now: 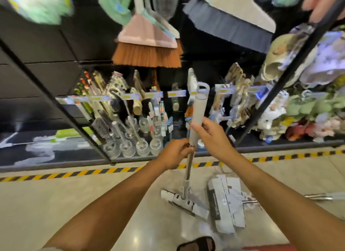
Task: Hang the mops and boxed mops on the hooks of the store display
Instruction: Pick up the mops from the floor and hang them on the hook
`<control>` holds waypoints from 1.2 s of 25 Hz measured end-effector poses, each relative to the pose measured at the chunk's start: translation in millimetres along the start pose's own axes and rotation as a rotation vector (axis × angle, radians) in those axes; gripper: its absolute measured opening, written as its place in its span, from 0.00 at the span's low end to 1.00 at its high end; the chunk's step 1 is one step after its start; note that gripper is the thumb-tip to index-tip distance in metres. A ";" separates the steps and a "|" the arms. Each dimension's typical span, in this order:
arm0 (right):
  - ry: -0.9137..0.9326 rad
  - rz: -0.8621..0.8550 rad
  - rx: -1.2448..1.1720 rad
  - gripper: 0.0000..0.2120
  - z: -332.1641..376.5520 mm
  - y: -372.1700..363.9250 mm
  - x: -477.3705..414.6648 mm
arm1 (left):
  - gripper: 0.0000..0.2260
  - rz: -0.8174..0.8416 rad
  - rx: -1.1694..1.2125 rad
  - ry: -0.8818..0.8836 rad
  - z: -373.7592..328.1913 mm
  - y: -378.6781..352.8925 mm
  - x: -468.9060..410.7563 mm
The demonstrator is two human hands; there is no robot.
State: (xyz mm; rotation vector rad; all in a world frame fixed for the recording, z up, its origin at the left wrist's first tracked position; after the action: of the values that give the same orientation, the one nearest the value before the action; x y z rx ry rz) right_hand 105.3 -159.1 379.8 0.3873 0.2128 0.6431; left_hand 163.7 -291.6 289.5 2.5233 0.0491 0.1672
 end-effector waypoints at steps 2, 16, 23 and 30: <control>0.046 0.020 -0.017 0.19 38.5 -30.0 -0.8 | 0.07 -0.077 0.048 -0.013 4.1 36.4 36.0; 0.459 0.327 -0.327 0.11 375.2 -275.6 -3.2 | 0.08 -0.764 0.108 -0.136 7.0 326.5 306.3; 0.576 0.532 -0.354 0.20 490.6 -395.2 -25.9 | 0.10 -1.027 0.059 -0.070 41.7 449.3 403.0; 0.673 0.675 -0.412 0.16 585.3 -513.8 -73.2 | 0.13 -1.173 0.032 -0.014 89.1 572.7 464.2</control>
State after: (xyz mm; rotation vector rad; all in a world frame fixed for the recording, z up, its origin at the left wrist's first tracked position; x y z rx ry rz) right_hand 507.4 -747.0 703.4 -0.1900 0.5885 1.4483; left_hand 633.9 -776.8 597.4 2.1191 1.4564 -0.3256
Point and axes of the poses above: each hand's wrist, its own x-axis away from the middle knuckle, its own y-axis out of the back of the hand, z = x × y, the point moved 4 cm from there along -x, towards the middle knuckle, and after that the axes turned 1 degree about z, right-handed, at the moved point
